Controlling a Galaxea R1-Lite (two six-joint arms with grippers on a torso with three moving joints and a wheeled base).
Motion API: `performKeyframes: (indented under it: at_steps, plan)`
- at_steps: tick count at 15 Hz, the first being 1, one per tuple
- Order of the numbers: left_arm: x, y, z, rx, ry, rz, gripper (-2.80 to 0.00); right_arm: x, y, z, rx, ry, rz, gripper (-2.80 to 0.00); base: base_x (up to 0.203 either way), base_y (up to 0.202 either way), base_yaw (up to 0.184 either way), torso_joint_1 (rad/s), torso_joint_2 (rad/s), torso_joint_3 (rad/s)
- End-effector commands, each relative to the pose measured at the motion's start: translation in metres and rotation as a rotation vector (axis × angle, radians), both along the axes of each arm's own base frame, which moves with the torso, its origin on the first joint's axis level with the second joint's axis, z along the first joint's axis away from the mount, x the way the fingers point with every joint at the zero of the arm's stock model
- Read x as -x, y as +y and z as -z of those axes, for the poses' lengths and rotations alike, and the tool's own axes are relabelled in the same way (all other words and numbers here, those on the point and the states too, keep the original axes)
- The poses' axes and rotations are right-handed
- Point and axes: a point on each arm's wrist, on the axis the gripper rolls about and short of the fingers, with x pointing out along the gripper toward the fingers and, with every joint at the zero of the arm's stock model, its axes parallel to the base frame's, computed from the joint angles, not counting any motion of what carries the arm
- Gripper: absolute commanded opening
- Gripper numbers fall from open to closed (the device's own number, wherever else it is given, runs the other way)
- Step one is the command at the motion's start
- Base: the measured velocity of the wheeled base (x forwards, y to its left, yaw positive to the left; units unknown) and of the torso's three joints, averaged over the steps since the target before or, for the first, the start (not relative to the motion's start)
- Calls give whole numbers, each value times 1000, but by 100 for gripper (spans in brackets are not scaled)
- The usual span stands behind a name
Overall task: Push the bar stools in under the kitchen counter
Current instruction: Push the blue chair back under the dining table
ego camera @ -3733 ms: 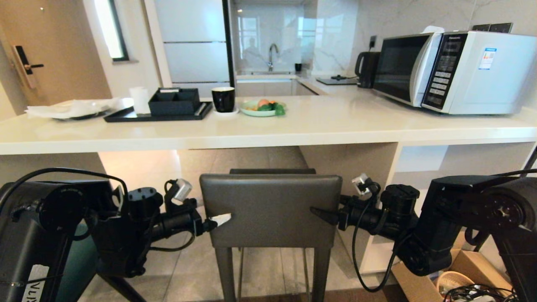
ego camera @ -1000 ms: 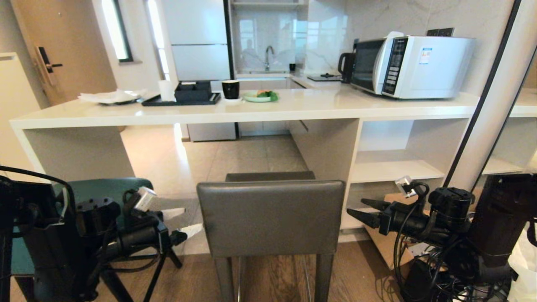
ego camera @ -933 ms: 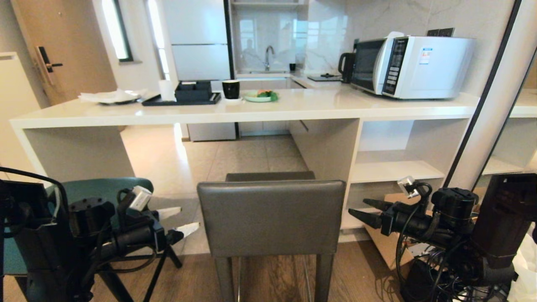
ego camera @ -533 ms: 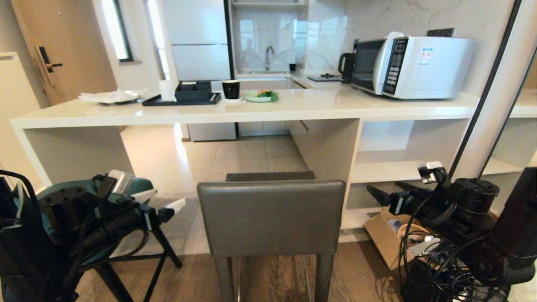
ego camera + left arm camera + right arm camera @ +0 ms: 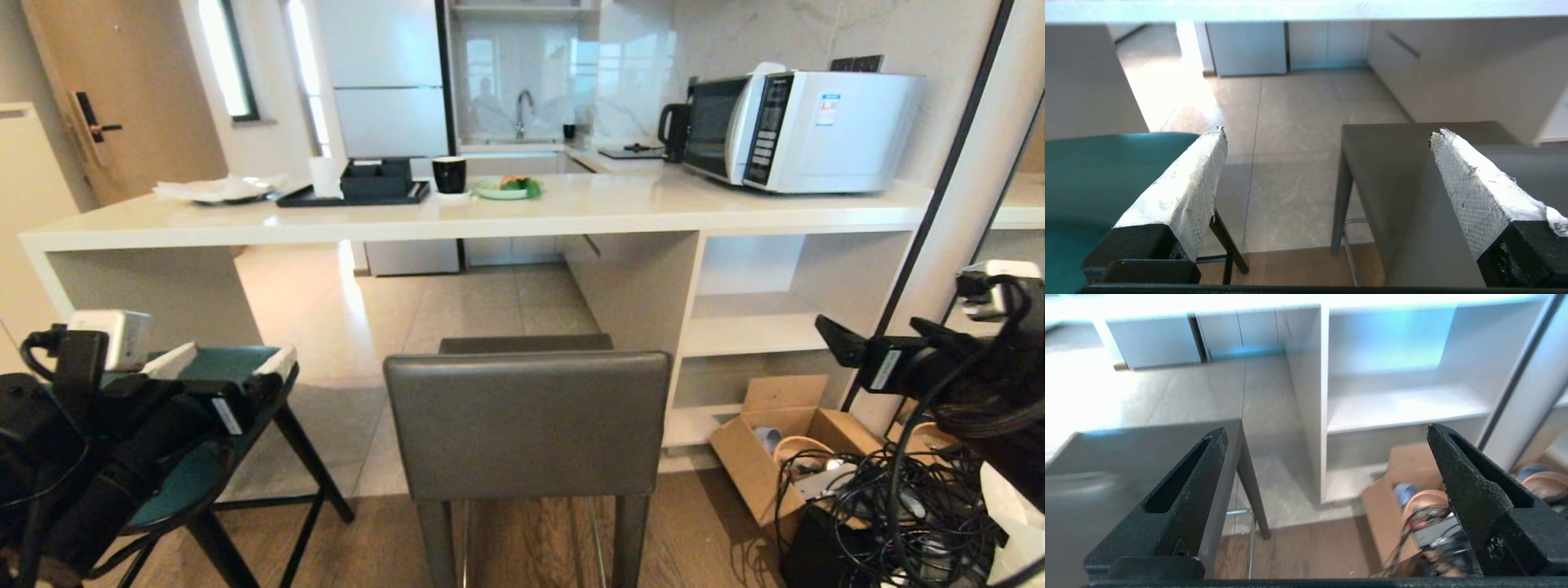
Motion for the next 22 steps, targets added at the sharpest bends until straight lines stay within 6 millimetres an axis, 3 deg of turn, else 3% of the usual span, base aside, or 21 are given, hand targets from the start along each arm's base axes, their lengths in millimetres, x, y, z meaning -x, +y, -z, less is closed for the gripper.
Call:
performKeyframes:
  at_steps: [1, 3, 6, 8, 11, 13, 15, 18, 19, 22]
  plan:
    - [54, 3, -25, 13, -140, 10, 0, 71, -6, -42, -3, -156, 2, 0, 0, 0, 0, 0, 0, 0]
    - [91, 8, -35, 17, -192, 8, 0, 121, -11, -49, 4, -173, 10, 0, 0, 0, 0, 0, 0, 0]
    - [152, 15, -43, 21, -230, 7, 0, 188, -18, -40, 16, -164, 33, 0, 0, 0, 0, 0, 0, 0]
    - [191, 20, -36, 14, -154, 1, 0, 223, -20, -24, 27, -148, 46, 0, 0, 0, 0, 0, 0, 0]
    - [221, 25, -43, 10, -175, -64, 0, 256, -21, -1, 43, -130, 73, 0, 0, 0, 0, 0, 0, 0]
    - [224, 23, -42, -20, -160, -199, 0, 268, -20, 12, 59, -96, 77, 0, 0, 0, 0, 0, 0, 0]
    - [231, 21, -33, -36, -176, -185, 0, 270, -19, 21, 65, -103, 41, 0, 0, 0, 0, 0, 0, 0]
    - [246, 20, -2, -47, -179, -69, 0, 270, -16, 43, 108, -116, -57, 0, 0, 0, 0, 0, 0, 0]
    - [247, 20, 15, -48, -107, -52, 0, 266, -16, 51, 105, -85, -61, 0, 0, 0, 0, 0, 0, 0]
    - [235, 20, 49, -48, 27, -26, 0, 252, -16, 79, 115, -38, -66, 0, 0, 0, 0, 0, 0, 0]
